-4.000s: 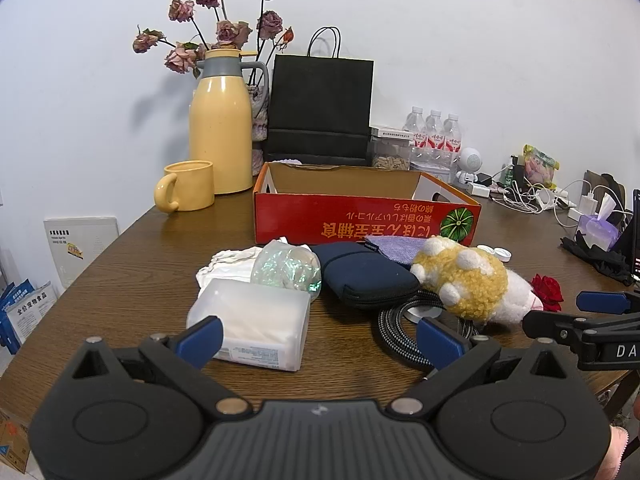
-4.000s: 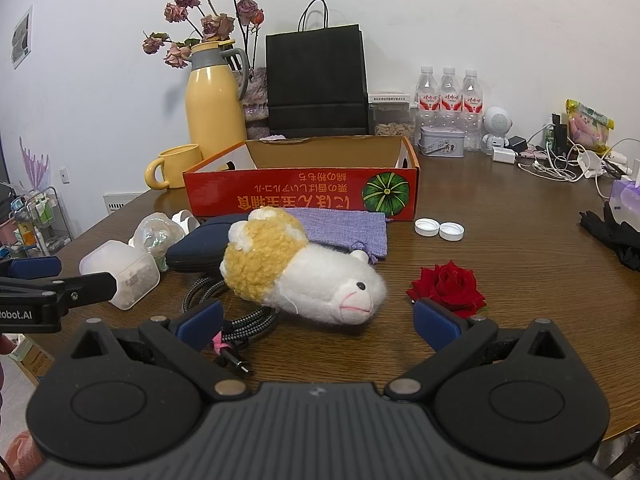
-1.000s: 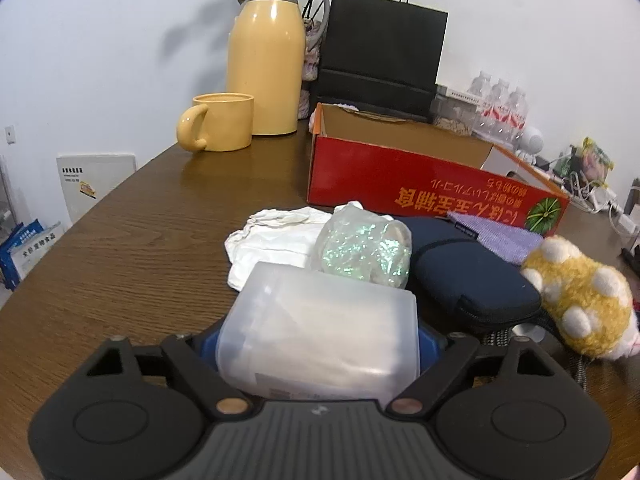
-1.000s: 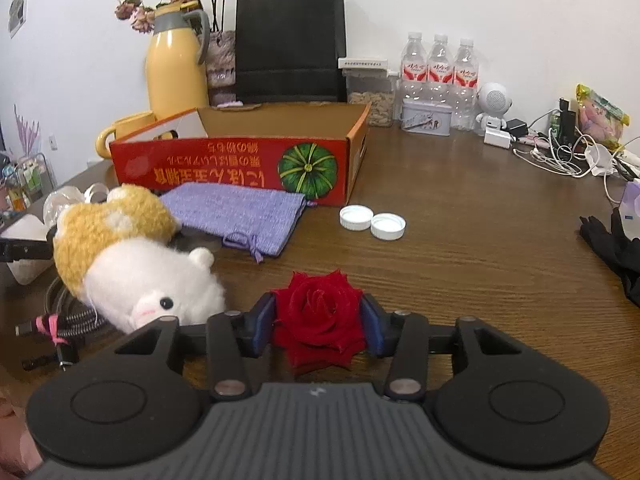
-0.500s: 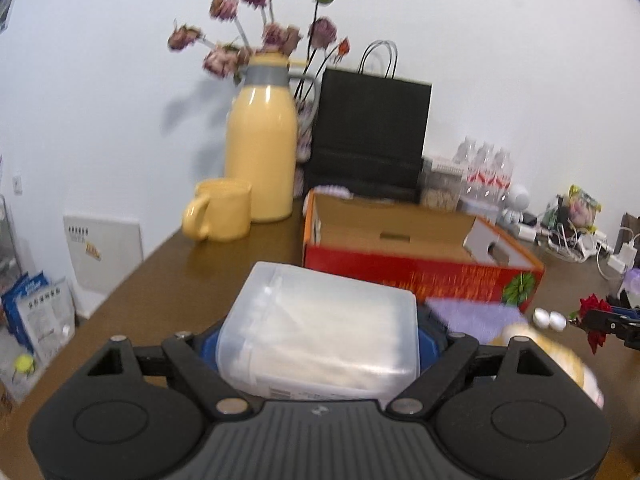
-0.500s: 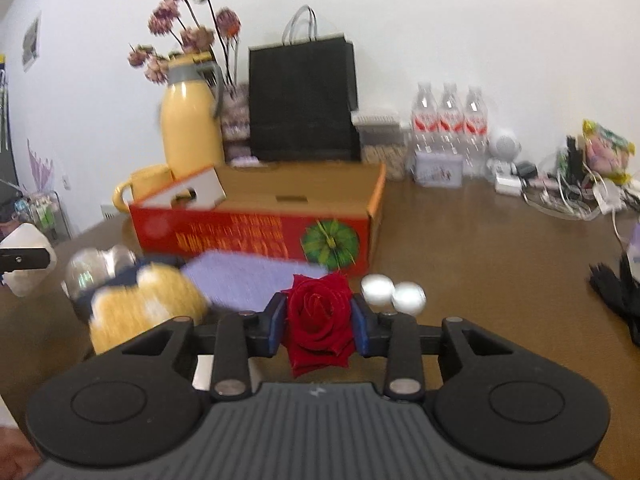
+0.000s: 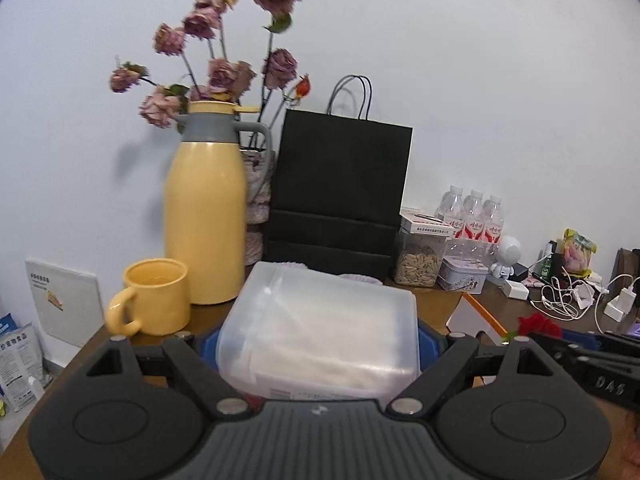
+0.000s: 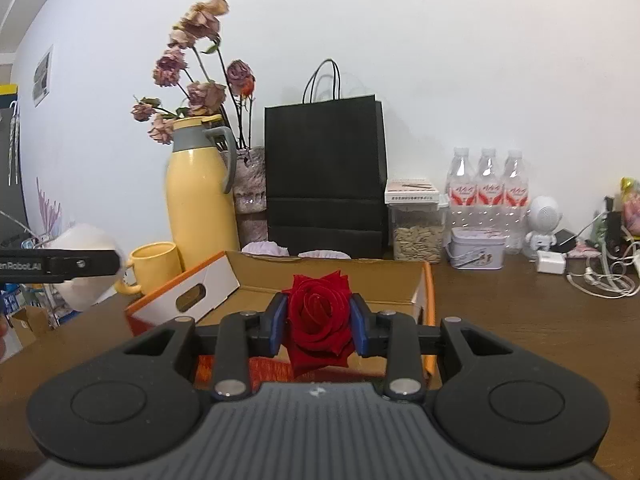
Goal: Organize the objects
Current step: 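Carry the rose and tissue pack into the cardboard box and open both tools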
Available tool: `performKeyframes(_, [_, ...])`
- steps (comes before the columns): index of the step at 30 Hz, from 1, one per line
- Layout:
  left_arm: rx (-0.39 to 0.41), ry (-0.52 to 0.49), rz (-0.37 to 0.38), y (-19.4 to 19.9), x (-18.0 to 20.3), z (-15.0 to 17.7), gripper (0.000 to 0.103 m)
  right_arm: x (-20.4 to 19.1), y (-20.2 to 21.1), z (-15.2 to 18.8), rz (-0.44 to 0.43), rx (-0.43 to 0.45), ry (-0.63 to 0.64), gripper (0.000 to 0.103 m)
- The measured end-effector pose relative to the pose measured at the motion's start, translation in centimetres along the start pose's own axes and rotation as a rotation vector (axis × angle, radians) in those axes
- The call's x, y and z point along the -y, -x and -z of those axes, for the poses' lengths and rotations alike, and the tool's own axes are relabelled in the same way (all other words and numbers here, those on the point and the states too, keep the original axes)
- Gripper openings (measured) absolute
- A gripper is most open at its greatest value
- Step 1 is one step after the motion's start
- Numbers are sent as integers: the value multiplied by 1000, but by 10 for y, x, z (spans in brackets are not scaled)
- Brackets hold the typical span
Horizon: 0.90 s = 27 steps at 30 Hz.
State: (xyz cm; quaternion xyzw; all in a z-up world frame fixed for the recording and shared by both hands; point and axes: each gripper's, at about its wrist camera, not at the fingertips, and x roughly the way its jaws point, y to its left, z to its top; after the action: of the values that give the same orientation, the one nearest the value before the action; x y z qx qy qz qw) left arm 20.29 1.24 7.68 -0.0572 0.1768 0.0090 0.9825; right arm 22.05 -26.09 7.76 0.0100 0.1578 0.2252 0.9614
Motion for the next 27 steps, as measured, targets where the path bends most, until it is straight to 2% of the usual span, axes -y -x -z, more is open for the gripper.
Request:
performKeyframes(4, [-31,-24,-5,-40,14,-13,86,-2,-36,-8,-9,-32,-10,33])
performKeyframes(10, [-99,-40,-36,-97,26,-12,86,-4,-86,-11,-9,-103,4,33])
performKeyframes(17, [-143,-50,-58,-126,24,0,86,-1,-118,1,22,-177,2,33])
performKeyframes(20, [-153,-38,-62,-129,22,1,88,0,-122,5,35,-209,11,38])
performKeyframes(21, [-149,-35,-66,-128,21,1,91,0,-123,5,37,-215,11,43])
performKeyframes(22, [-145,-32,-73,-128,21,2,102,0,-123,6,43,-219,15,52])
performKeyframes(23, [-142,-31,-78,-127,21,1,103,0,-122,6,52,-219,18,61])
performKeyframes(24, [-138,-30,-86,-127,22,0,103,0,-122,6,59,-217,20,88])
performKeyframes(25, [-138,-29,-86,-126,21,0,103,-1,-121,6,64,-211,27,103])
performKeyframes(27, [-137,-29,-81,-125,22,0,103,-3,-118,4,68,-195,40,103])
